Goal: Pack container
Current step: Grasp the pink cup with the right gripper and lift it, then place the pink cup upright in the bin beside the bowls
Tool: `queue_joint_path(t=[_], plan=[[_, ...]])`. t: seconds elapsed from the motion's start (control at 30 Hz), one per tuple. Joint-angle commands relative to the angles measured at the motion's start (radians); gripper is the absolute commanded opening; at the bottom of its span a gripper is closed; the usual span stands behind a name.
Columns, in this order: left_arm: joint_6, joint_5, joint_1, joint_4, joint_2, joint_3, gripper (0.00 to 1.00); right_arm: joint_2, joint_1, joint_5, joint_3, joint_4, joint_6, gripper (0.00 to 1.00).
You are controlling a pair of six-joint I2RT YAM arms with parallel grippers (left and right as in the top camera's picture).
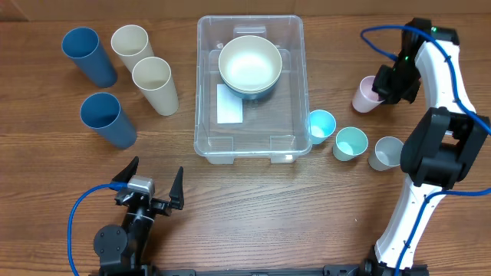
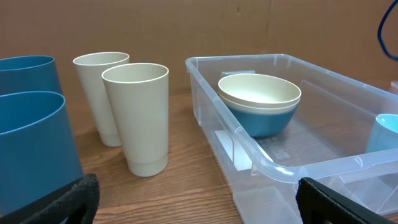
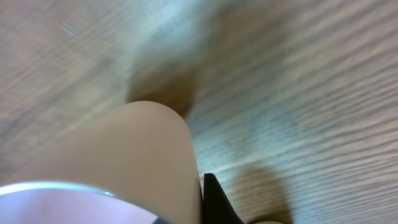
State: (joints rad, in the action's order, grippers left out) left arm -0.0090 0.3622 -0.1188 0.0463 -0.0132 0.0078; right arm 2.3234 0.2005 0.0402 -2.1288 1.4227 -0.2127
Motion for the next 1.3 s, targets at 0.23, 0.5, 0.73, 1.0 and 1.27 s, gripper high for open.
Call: queue_joint_path(t=[0.23,0.5,0.73,1.0,1.27], plan=[[-0.014,-0.003,-0.005,0.001,0.008,-0.003,1.0,-0.018,-0.072,0.097,-0.683,0.271,0.008,0.04],[-0.014,-0.003,-0.005,0.001,0.008,-0.003,1.0,-0.064,-0.368,0.118,-0.7,0.271,0.012,0.04],[-0.014,-0.003,-0.005,0.001,0.008,-0.003,1.0,-0.064,-0.579,0.087,-0.698,0.271,0.031,0.04],[-0.014,-0.003,-0.005,0.001,0.008,-0.003,1.0,-0.054,-0.639,0.081,-0.656,0.271,0.031,0.04],[-0.014,-0.003,-0.005,0.001,0.008,-0.003,1.0,-0.054,-0.639,0.061,-0.563,0.271,0.05,0.04]])
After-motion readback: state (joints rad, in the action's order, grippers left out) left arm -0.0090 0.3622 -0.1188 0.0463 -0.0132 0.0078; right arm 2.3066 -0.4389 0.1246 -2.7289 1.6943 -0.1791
